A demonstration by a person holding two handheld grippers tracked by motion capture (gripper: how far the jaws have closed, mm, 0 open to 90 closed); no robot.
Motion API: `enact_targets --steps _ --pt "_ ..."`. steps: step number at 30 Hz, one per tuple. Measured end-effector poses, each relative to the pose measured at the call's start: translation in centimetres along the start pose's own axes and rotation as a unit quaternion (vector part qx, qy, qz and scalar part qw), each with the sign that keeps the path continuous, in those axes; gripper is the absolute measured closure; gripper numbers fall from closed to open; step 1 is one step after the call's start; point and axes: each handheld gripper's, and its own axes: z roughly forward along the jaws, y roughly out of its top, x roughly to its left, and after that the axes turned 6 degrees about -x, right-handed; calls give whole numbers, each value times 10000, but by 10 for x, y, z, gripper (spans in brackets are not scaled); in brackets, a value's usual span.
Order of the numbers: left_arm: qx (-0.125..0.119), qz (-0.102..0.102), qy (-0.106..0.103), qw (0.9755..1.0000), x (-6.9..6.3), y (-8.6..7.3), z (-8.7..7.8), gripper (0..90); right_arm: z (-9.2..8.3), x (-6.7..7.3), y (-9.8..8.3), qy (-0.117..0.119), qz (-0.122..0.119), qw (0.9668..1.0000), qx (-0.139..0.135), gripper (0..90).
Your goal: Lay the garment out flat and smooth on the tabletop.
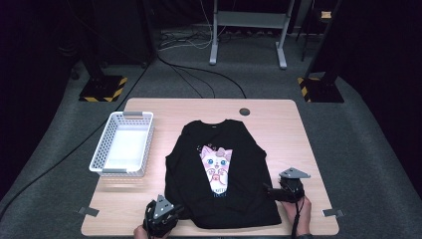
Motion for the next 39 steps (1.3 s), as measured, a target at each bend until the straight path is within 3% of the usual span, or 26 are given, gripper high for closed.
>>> enact_targets --steps 7,8,10,15,21,25,27,30,32,35,39 --pt "51 -53 -52 10000 2 -6 -13 664 0 0 0 -2 0 10000 -1 172" --pt "45 -130 -36 9999 3 -7 -22 664 0 0 0 -2 0 10000 -1 172" --pt "38 -157 51 9999 4 -6 -27 514 0 0 0 -2 -6 10000 -3 172" --pt "-119 -110 117 9998 7 6 -29 329 0 0 0 -7 1 10000 -1 172" --pt "-10 149 40 9999 4 35 1 185 0 0 0 -7 -3 10000 -4 172" --pt "111 337 -97 9993 -1 56 33 154 0 0 0 -7 0 10000 -1 172" --pt "286 325 -199 9989 0 61 52 146 0 0 0 -4 -5 10000 -1 172" --pt "552 336 -166 9978 3 58 76 141 0 0 0 -2 -10 10000 -4 173" --pt "612 348 -147 9974 5 53 84 134 0 0 0 -1 -13 10000 -4 173" --pt "434 291 -124 9986 8 48 82 114 0 0 0 -2 -13 10000 -2 174" --pt "191 366 -167 9990 10 41 81 113 0 1 0 -15 -13 10000 -3 172"
